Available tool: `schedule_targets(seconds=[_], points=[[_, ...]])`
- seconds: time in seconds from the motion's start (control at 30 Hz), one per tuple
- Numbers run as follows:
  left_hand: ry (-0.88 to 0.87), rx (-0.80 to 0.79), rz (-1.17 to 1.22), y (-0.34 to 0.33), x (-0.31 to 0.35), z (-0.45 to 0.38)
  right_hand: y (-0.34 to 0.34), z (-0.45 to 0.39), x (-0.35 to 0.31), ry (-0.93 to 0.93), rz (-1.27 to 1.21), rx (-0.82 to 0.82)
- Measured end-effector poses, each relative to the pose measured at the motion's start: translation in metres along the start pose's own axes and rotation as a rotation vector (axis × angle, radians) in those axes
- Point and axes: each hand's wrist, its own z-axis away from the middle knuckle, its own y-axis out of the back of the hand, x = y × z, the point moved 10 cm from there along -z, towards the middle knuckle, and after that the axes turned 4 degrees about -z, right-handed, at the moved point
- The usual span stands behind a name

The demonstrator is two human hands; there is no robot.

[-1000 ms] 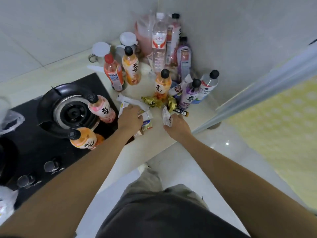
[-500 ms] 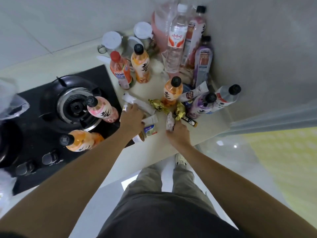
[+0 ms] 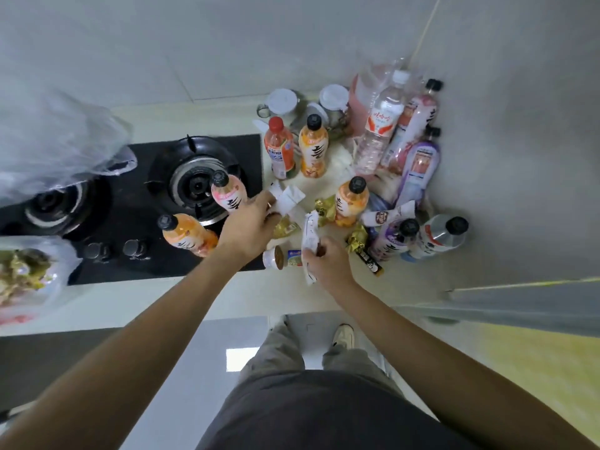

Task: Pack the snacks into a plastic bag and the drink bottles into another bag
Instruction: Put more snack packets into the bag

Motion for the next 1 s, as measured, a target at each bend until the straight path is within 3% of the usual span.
schedule_targets(seconds=[0.2, 0.4, 0.67, 1.0], points=[[0.275, 0.14, 0.202, 0.039, -0.035, 0.088, -0.036, 0.029, -0.045, 0.179, -0.026, -0.2], [0.556, 0.33, 0.459, 0.073, -0.104, 0.199, -0.118, 0.088, -0.081, 0.259, -0.054, -0.439], [0.777, 0.558, 0.733, 0.123, -0.231, 0.328, -0.28, 0.167, -0.122, 0.198, -0.041, -0.689], [0.907, 0.636, 1.137, 0.18, -0.412, 0.421, -0.49, 0.235, -0.146, -0.045, -0.121, -0.861]])
